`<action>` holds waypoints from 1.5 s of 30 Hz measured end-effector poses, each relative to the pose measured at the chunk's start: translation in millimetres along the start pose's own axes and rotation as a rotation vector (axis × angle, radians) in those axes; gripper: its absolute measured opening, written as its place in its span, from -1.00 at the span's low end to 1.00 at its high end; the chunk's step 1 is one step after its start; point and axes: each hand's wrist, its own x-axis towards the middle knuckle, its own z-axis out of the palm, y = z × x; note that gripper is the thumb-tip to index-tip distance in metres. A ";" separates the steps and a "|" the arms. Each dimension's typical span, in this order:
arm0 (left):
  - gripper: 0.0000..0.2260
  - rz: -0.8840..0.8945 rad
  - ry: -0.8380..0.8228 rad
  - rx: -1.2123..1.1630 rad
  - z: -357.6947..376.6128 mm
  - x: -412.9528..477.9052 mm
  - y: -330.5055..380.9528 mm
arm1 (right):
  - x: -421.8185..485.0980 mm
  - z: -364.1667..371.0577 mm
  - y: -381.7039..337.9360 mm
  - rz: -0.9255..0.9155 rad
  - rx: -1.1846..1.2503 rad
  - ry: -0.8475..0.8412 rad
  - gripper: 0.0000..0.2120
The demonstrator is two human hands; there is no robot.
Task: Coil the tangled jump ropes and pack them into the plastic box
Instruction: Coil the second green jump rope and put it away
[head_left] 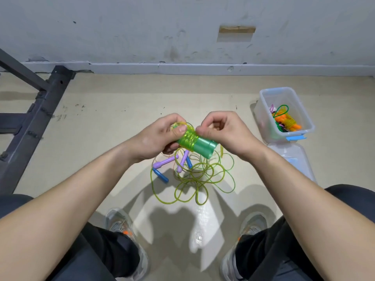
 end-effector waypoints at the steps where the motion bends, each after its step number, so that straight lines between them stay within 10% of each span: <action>1: -0.82 0.011 0.007 -0.048 -0.6 0.3 1.9 | -0.1 1.4 2.5 0.036 0.170 -0.020 -0.86; 7: -0.85 0.022 0.193 -0.359 11.8 -1.2 2.9 | -8.8 39.9 22.5 0.340 0.641 0.055 -0.75; 11: -0.90 0.033 0.505 -0.259 8.3 3.4 0.3 | -22.5 63.2 39.0 0.345 0.066 0.069 -0.65; 14: -0.94 0.030 0.656 0.306 -1.5 2.3 -12.8 | -28.6 69.8 29.0 0.181 -0.552 0.010 -0.65; 21: -0.86 0.013 0.501 0.722 -2.4 0.7 -18.6 | -19.1 45.6 -12.5 -0.140 -1.075 0.004 -0.77; 24: -0.90 0.013 0.268 0.707 -2.3 -2.0 -19.7 | -11.2 20.9 -10.4 -0.186 -0.976 -0.022 -0.87; 30: -0.84 -0.006 -0.103 0.098 -9.2 -4.4 -4.6 | -0.7 -5.1 13.4 0.029 -0.002 -0.168 -0.84; 35: -0.89 0.011 0.137 -0.302 5.1 -2.2 -2.5 | -5.2 24.7 35.9 0.273 0.395 -0.024 -0.78; 38: -0.91 0.010 0.427 -0.347 7.9 2.3 -7.9 | -16.0 49.0 41.2 0.327 0.246 -0.004 -0.71; 45: -0.89 -0.033 0.678 0.541 -9.8 0.6 -28.7 | -20.2 56.2 18.5 0.067 -0.603 0.001 -0.67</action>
